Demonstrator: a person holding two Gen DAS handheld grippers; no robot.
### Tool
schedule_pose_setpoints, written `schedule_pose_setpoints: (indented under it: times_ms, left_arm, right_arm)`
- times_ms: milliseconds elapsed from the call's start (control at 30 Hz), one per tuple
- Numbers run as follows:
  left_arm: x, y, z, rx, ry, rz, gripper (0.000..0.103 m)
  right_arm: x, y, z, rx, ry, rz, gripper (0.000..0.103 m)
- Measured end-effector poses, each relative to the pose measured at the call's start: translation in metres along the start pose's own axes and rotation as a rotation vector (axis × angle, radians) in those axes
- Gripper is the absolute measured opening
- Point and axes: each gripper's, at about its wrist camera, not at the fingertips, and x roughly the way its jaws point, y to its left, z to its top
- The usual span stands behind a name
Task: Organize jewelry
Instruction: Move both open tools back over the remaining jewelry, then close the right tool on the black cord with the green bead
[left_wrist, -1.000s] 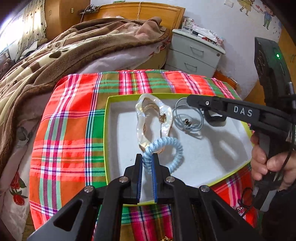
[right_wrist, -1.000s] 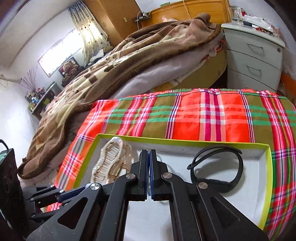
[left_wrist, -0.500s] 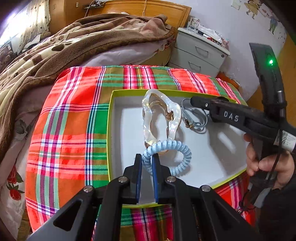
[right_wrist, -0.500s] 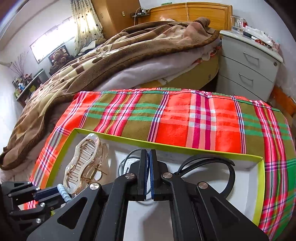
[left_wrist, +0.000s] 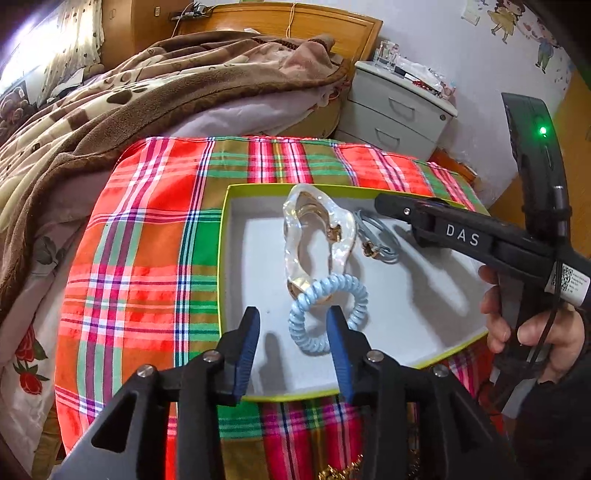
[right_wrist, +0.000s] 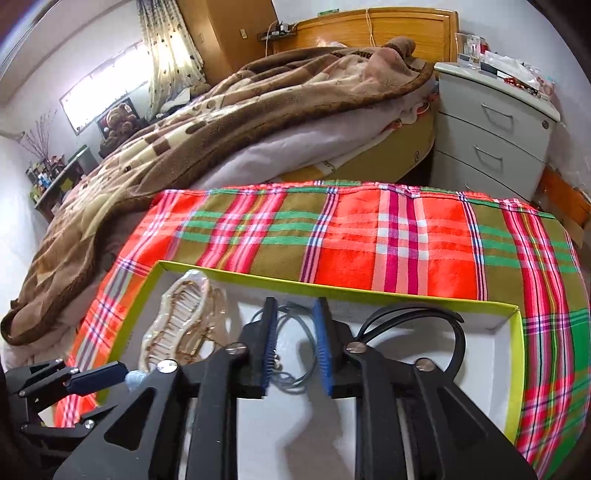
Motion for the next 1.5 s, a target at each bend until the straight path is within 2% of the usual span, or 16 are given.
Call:
schedule_pose_setpoints:
  times_ms: [200,367,767,933,1067,1233,1500]
  left_arm:
    - [-0.024,-0.002,-0.009,0.007,-0.056,-0.030,0.039]
    - [-0.042,-0.003,-0.024,0.012,-0.076,-0.064,0.040]
    - [-0.058,-0.013,-0.071,0.058,-0.049,-0.138,0.040]
    - [-0.061,-0.027,-0.088,0.108,-0.041,-0.182,0.040]
    - [-0.059,-0.034,-0.100,0.127,-0.024,-0.189,0.040]
    - [-0.058,-0.038,-0.112,0.125,-0.008,-0.177,0.040]
    - [-0.062,-0.029,-0.121,0.097,-0.001,-0.152,0.040]
  right_arm:
    - [-0.034,0.009,-0.012,-0.034,-0.058,0.006,0.033]
    - [-0.073,0.004,-0.035,-0.009,-0.111,0.020,0.033]
    - [-0.129,-0.019,-0.110,0.019,-0.122,-0.038,0.033]
    - [-0.141,-0.030,-0.140,0.039,-0.099,-0.080,0.033]
    - [-0.144,-0.038,-0.159,0.077,-0.079,-0.095,0.033]
    - [-0.136,-0.038,-0.178,0.100,-0.037,-0.134,0.033]
    - [-0.126,-0.026,-0.194,0.051,0.010,-0.209,0.033]
